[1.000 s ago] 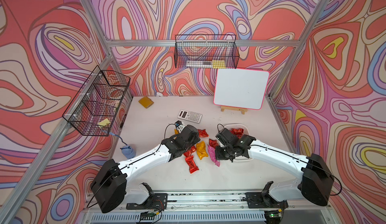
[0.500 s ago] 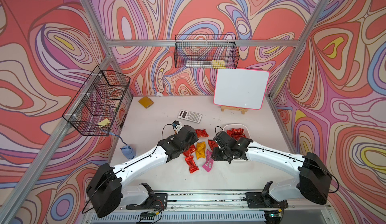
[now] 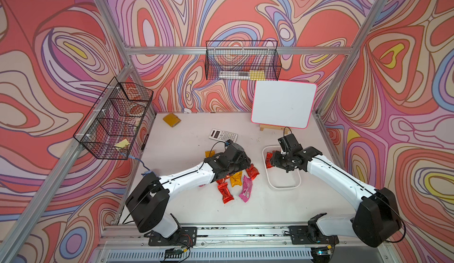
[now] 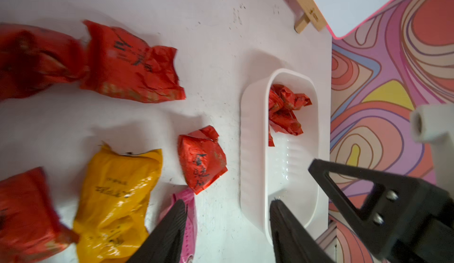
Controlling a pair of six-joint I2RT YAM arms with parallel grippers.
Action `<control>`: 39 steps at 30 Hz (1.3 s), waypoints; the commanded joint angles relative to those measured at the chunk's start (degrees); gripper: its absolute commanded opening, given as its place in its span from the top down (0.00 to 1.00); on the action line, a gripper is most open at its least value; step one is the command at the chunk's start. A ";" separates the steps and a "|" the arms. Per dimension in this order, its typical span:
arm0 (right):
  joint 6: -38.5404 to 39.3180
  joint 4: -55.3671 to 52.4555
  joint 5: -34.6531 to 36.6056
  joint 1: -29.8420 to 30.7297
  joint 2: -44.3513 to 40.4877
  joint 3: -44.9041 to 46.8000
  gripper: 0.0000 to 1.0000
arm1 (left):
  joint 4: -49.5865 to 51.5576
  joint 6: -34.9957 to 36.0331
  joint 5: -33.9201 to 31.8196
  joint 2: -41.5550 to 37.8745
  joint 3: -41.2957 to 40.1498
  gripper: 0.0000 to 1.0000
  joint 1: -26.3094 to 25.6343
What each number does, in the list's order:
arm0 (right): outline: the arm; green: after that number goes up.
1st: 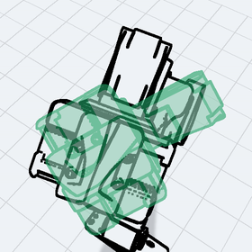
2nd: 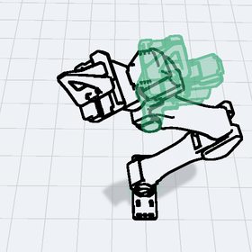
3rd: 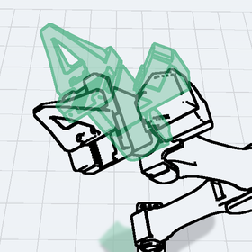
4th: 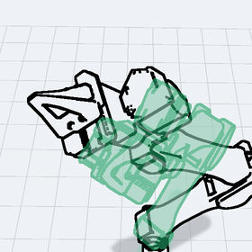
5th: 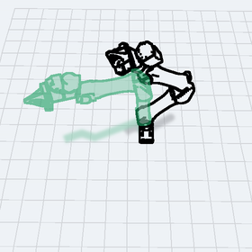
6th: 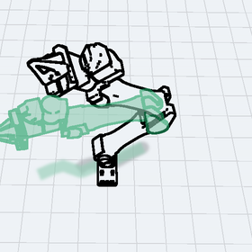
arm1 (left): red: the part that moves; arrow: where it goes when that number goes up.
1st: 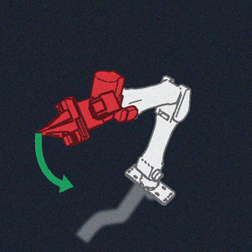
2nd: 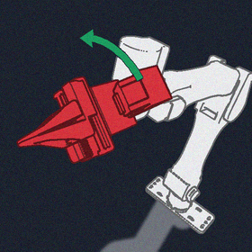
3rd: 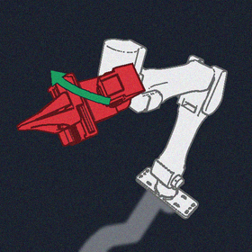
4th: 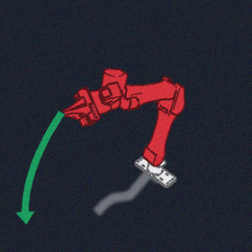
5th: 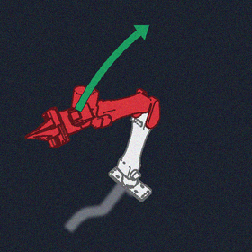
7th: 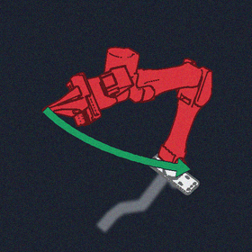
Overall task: Take the tea bags out of the storage box
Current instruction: Pick up the tea bag from the storage box.
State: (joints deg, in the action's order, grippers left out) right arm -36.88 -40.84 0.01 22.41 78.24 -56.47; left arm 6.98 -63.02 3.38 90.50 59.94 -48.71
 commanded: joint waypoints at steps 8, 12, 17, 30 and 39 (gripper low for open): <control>-2.53 11.46 -6.46 -5.25 6.72 4.43 0.50 | -2.56 0.00 8.68 11.80 8.99 0.39 -3.83; -4.02 16.16 -8.77 -5.54 8.33 6.10 0.51 | -3.45 -0.78 9.91 14.32 9.32 0.43 -3.94; -4.48 19.57 -8.67 -6.05 10.63 7.37 0.53 | -3.71 -0.54 10.48 16.01 9.55 0.44 -3.99; -6.07 25.08 -8.85 -7.02 16.04 7.95 0.66 | -5.10 1.32 11.38 19.83 11.59 0.52 -3.96; -6.30 24.98 -9.77 -7.12 12.66 10.32 0.88 | -4.00 4.13 10.97 21.91 13.84 0.60 -4.23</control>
State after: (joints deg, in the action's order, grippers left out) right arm -43.00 -15.33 -9.34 15.66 93.32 -47.92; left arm 2.79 -60.84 14.46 111.35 72.42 -52.53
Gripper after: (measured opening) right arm 0.138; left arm 0.413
